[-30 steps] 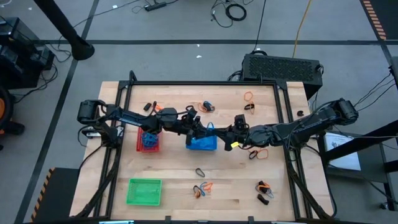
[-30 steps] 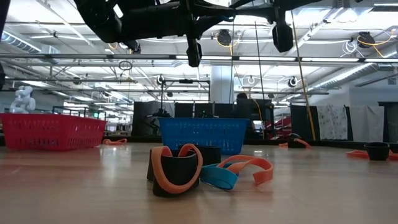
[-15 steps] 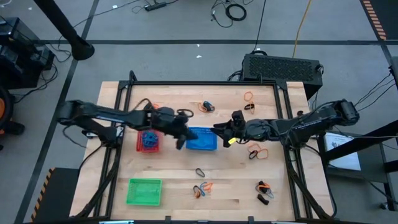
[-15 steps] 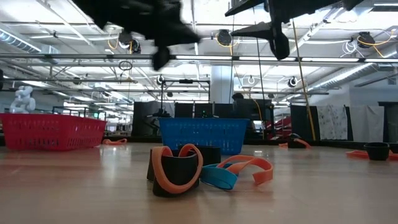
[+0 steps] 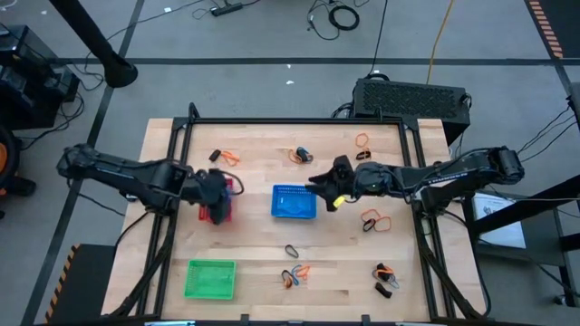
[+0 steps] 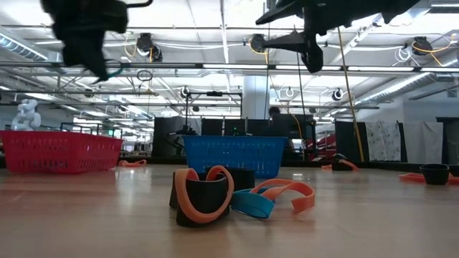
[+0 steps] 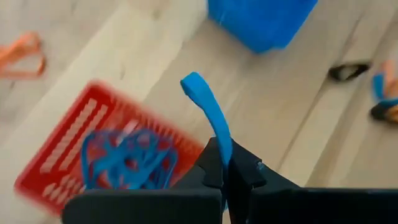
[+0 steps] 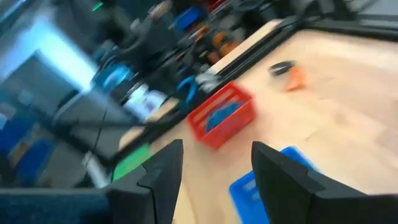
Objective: Sort rubber bands into baskets
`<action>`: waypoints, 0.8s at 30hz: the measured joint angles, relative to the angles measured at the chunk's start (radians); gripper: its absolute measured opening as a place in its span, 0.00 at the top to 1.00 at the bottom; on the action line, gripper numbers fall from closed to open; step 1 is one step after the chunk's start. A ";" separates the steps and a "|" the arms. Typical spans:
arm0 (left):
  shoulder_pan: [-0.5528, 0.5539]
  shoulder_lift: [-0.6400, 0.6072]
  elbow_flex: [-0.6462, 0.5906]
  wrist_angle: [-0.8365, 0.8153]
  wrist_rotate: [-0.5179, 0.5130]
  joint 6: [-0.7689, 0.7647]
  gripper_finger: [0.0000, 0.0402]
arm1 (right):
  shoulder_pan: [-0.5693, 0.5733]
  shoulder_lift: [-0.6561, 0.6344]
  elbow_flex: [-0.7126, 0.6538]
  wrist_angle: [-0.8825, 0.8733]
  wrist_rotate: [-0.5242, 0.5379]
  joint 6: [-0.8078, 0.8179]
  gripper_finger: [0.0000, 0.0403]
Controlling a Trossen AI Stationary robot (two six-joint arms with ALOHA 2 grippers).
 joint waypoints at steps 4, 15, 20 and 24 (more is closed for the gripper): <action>-0.044 0.037 0.000 -0.086 -0.006 -0.047 1.00 | 0.033 0.000 0.000 -0.009 -0.122 -0.107 0.55; -0.052 0.195 0.000 -0.175 0.013 -0.028 1.00 | 0.237 0.000 0.000 -0.266 -0.342 -0.067 0.55; -0.052 0.246 0.000 -0.178 0.018 0.013 1.00 | 0.336 0.000 0.000 -0.519 -0.455 0.218 0.55; -0.052 0.266 0.000 -0.178 0.020 0.029 1.00 | 0.423 0.000 0.000 -0.698 -0.570 0.489 0.55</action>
